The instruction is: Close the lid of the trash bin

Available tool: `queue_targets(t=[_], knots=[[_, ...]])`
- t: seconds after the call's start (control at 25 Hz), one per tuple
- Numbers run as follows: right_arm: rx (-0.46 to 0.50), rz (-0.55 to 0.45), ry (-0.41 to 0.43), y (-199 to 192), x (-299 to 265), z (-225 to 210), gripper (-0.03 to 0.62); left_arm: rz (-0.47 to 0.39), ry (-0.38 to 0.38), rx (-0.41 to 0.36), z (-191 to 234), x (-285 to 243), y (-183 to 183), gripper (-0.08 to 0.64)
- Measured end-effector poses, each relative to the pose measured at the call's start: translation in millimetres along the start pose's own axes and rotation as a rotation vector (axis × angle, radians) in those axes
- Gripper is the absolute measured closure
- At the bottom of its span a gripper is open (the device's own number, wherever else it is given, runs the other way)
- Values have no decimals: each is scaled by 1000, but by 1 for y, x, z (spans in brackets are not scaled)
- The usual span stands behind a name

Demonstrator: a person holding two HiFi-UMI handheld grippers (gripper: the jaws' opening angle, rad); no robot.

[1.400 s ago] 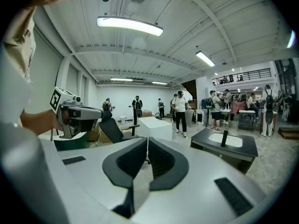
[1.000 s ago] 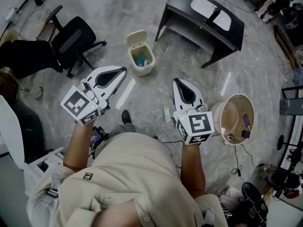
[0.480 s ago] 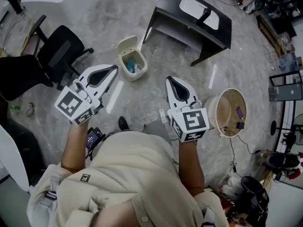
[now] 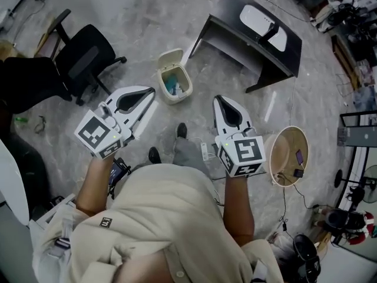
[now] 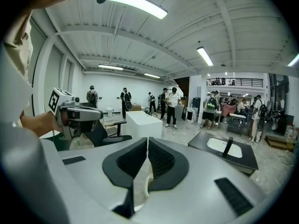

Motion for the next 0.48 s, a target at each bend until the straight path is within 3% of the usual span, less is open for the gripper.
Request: queue_targets(t=[0.48], knots=[[-25, 27, 141, -5, -121, -72, 565, 95, 141, 11, 78, -64, -13, 545]])
Point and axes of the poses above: the fingertips, and each gripper's own axes: x backward along the fingers, z to its left, y out of its top, the point moved 8 cm from there along x, backward along the fingers
